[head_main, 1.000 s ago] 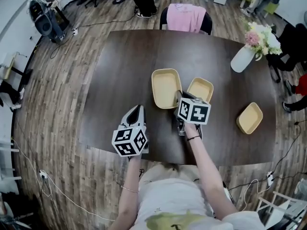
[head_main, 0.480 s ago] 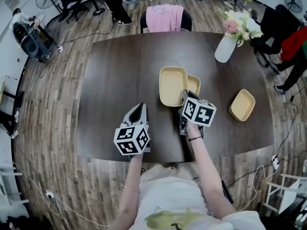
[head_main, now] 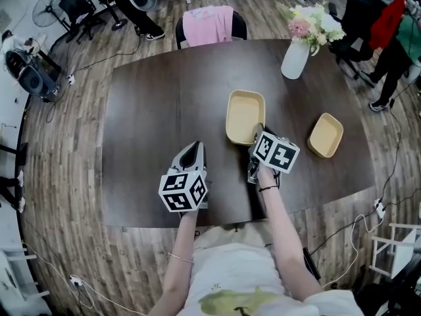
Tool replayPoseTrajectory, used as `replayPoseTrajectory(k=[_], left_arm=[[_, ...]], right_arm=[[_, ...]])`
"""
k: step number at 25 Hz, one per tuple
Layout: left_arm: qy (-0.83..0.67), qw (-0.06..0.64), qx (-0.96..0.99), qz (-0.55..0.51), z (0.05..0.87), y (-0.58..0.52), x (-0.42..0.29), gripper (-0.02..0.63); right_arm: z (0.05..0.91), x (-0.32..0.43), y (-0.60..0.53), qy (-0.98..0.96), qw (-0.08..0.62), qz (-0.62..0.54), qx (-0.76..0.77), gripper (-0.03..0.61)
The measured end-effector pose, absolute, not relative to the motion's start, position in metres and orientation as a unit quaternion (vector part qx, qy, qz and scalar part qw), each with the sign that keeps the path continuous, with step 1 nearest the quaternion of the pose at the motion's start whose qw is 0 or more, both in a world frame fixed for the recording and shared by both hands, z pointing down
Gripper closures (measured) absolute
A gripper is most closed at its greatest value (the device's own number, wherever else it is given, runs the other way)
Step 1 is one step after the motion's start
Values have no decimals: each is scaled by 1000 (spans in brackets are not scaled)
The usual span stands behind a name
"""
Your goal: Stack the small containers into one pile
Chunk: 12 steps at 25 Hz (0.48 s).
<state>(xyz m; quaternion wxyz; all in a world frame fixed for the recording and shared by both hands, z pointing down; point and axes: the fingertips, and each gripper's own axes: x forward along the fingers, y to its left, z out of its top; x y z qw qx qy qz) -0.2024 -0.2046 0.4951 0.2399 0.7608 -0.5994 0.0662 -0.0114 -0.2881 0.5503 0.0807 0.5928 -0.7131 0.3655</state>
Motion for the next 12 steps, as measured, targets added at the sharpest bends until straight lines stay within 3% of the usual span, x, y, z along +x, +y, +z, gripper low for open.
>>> replayPoseTrajectory(k=[12], left_arm=[[-579,254,771,82,510,-216,-191,589]], right_arm=[[573,2,-290,-679,90,382,621,545]])
